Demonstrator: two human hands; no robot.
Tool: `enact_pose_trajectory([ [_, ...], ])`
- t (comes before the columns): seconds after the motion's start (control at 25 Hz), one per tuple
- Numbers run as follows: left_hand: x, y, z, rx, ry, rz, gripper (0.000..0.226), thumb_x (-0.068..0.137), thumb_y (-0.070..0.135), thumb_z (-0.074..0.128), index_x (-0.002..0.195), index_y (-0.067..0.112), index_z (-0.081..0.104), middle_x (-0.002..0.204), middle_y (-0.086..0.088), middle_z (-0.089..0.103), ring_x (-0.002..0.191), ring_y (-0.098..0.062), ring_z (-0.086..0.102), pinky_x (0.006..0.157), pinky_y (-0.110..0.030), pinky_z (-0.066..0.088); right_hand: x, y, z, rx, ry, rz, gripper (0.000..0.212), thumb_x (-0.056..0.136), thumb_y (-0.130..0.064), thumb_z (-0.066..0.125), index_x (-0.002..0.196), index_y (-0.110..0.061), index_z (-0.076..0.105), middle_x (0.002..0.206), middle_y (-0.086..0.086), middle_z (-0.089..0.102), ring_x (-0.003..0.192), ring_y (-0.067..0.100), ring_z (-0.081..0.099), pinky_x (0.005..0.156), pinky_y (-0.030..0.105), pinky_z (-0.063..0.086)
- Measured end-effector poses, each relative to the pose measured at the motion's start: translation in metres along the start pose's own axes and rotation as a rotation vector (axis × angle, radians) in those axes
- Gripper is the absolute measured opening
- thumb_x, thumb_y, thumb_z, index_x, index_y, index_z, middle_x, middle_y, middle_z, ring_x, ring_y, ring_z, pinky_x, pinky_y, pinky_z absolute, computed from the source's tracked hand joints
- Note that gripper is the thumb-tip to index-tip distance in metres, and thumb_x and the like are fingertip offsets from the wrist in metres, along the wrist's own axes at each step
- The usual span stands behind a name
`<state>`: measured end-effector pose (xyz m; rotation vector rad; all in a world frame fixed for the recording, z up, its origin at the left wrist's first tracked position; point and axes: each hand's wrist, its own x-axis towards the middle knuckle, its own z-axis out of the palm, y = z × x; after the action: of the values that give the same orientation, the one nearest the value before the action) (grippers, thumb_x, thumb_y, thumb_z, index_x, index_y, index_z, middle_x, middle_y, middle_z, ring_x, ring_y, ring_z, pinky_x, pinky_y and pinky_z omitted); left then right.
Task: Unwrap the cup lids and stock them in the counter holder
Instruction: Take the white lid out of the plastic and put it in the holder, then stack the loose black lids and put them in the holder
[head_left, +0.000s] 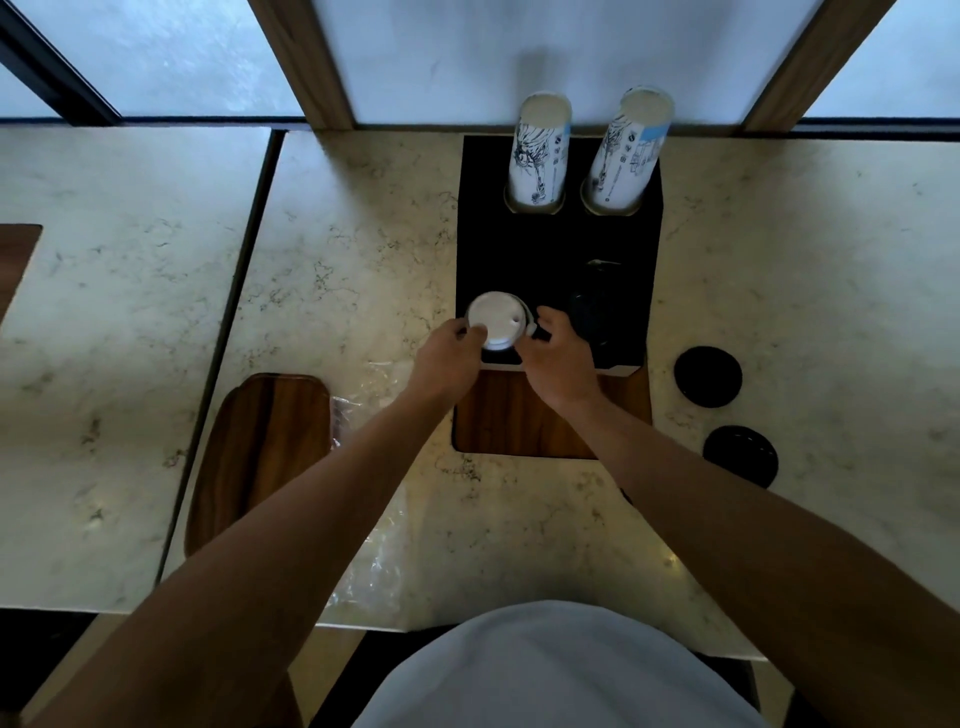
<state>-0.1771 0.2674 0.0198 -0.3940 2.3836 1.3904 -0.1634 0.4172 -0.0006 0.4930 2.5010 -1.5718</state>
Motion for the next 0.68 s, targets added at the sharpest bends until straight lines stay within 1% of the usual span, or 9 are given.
enact_pose_trajectory([
  [0.08,-0.012,-0.007,-0.004,0.065,0.009,0.054,0.05,0.102,0.038,0.05,0.146,0.015,0.051,0.13,-0.004,0.064,0.086,-0.002,0.055,0.065,-0.017,0.036,-0.012,0.005,-0.003,0.004,-0.007,-0.009,0.056,0.095,-0.032,0.06,0.146,-0.018,0.042,0.142,0.005,0.055,0.123,0.02,0.058,0.082,0.015,0.046],
  [0.16,-0.023,-0.016,-0.007,0.127,0.0,0.087,0.051,0.102,0.037,0.05,0.148,0.014,0.048,0.137,-0.007,0.063,0.092,-0.004,0.053,0.064,-0.014,0.033,-0.022,0.01,-0.006,-0.015,-0.008,0.012,0.058,0.094,-0.036,0.06,0.147,-0.02,0.041,0.144,0.005,0.054,0.125,0.019,0.055,0.091,0.027,0.047],
  [0.28,-0.037,-0.027,-0.01,0.153,-0.013,0.082,0.052,0.102,0.037,0.051,0.149,0.015,0.045,0.142,-0.01,0.06,0.098,-0.004,0.052,0.075,-0.02,0.04,-0.036,0.018,-0.01,-0.037,-0.018,0.036,0.061,0.093,-0.039,0.059,0.148,-0.021,0.039,0.143,0.006,0.055,0.122,0.017,0.057,0.087,0.022,0.042],
  [0.32,-0.041,-0.029,-0.01,0.156,-0.015,0.086,0.052,0.102,0.036,0.051,0.149,0.015,0.045,0.141,-0.01,0.06,0.101,-0.006,0.052,0.077,-0.023,0.04,-0.04,0.022,-0.012,-0.037,-0.024,0.04,0.061,0.093,-0.038,0.059,0.149,-0.02,0.039,0.14,0.007,0.057,0.119,0.019,0.06,0.081,0.017,0.043],
  [0.4,-0.047,-0.032,-0.009,0.148,-0.021,0.097,0.051,0.1,0.033,0.052,0.147,0.017,0.047,0.135,-0.008,0.062,0.093,-0.004,0.054,0.07,-0.019,0.039,-0.049,0.027,-0.015,-0.044,-0.018,0.049,0.061,0.093,-0.035,0.059,0.148,-0.02,0.039,0.13,0.008,0.063,0.108,0.02,0.064,0.067,0.01,0.041],
  [0.44,-0.049,-0.033,-0.007,0.144,-0.031,0.096,0.051,0.099,0.032,0.052,0.147,0.018,0.047,0.129,-0.004,0.063,0.087,-0.001,0.055,0.066,-0.018,0.039,-0.053,0.028,-0.017,-0.046,-0.012,0.056,0.061,0.093,-0.034,0.059,0.148,-0.02,0.04,0.131,0.007,0.062,0.106,0.019,0.064,0.069,0.012,0.042],
  [0.48,-0.05,-0.033,-0.004,0.147,-0.042,0.095,0.052,0.098,0.033,0.052,0.147,0.018,0.046,0.126,-0.002,0.062,0.086,-0.002,0.056,0.067,-0.02,0.041,-0.057,0.03,-0.019,-0.044,-0.009,0.063,0.061,0.092,-0.033,0.059,0.148,-0.02,0.04,0.136,0.006,0.059,0.109,0.017,0.061,0.077,0.016,0.044],
  [0.56,-0.051,-0.032,0.004,0.185,-0.063,0.108,0.052,0.097,0.034,0.051,0.146,0.018,0.047,0.127,-0.001,0.062,0.096,-0.012,0.058,0.074,-0.029,0.048,-0.062,0.034,-0.025,-0.043,0.004,0.076,0.061,0.092,-0.03,0.059,0.148,-0.018,0.04,0.146,0.004,0.052,0.126,0.017,0.053,0.095,0.025,0.042],
  [0.68,-0.05,-0.026,0.025,0.261,-0.121,0.106,0.047,0.096,0.032,0.052,0.14,0.016,0.049,0.121,0.002,0.061,0.103,-0.019,0.058,0.083,-0.034,0.043,-0.072,0.045,-0.04,-0.032,0.062,0.118,0.057,0.092,-0.026,0.061,0.145,-0.016,0.043,0.146,0.005,0.051,0.132,0.02,0.05,0.101,0.027,0.041],
])
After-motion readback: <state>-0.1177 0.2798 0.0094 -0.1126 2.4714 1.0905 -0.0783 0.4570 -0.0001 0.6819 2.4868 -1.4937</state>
